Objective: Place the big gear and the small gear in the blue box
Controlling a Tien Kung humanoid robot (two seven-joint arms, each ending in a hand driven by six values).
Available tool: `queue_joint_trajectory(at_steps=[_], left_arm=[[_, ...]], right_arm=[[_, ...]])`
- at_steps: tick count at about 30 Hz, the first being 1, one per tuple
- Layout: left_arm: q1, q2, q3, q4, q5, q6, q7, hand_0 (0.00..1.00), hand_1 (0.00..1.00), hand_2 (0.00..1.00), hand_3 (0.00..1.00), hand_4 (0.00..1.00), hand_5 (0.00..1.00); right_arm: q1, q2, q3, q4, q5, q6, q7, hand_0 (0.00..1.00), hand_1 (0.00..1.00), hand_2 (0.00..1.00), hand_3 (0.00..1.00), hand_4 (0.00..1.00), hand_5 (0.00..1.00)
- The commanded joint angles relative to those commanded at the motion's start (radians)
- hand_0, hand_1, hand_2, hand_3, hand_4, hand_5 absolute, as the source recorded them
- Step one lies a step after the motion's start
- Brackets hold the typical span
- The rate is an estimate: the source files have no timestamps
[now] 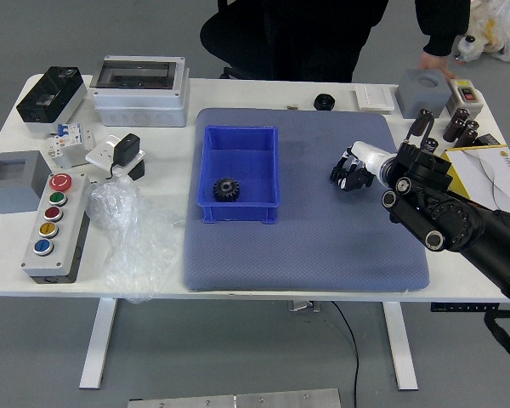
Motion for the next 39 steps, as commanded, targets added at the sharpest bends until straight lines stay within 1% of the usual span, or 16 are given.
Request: queue_joint_trajectory(at_steps=[2,11,13,14,25,31,39], left_arm=[[0.002,0.001,0.0,0.0,0.0,0.0,0.0,0.865,0.839,0.836,0.793,0.611,0.377],[0.01,0.008,-0.009,0.0,0.004,0.0,0.0,0.865,0.839,0.836,0.793,0.612,0.377],[0.012,0.01,-0.01,0.0,0.004,0.0,0.0,0.865,0.839,0.836,0.793,0.612,0.377],[0.014,0.01,-0.011,0.0,0.005,0.0,0.0,0.865,0.839,0.835,0.793,0.612,0.378],[0.021,0.021,-0.035,0.0,0.013,0.0,0.0,0.865,0.839,0.835,0.794,0.612,0.377],[0.023,0.026,-0.039,0.0,0.014,-0.001,0.001,0.865,0.839,0.835,0.794,0.613,0.378],[0.026,0.034,-0.04,0.0,0.014,-0.001,0.001,0.865,0.838,0.835,0.795,0.613,0.379]], right_arm=[[0.001,-0.005,0.007,0.006,-0.005,0.001,-0.003,0.371,0.336,0.441,0.608,0.507,0.118],[-0.003,-0.032,0.048,0.05,-0.043,0.011,-0.023,0.375,0.336,0.443,0.609,0.501,0.126],[-0.005,-0.039,0.061,0.069,-0.059,0.015,-0.031,0.375,0.336,0.443,0.609,0.501,0.126],[-0.006,-0.043,0.068,0.079,-0.067,0.017,-0.035,0.383,0.338,0.443,0.609,0.475,0.149],[-0.001,-0.075,0.111,0.197,-0.144,0.042,-0.08,0.383,0.335,0.442,0.61,0.472,0.153],[0.008,-0.071,0.114,0.27,-0.182,0.058,-0.105,0.387,0.338,0.442,0.612,0.471,0.151],[0.02,-0.037,0.095,0.351,-0.216,0.07,-0.128,0.395,0.338,0.442,0.611,0.469,0.153]])
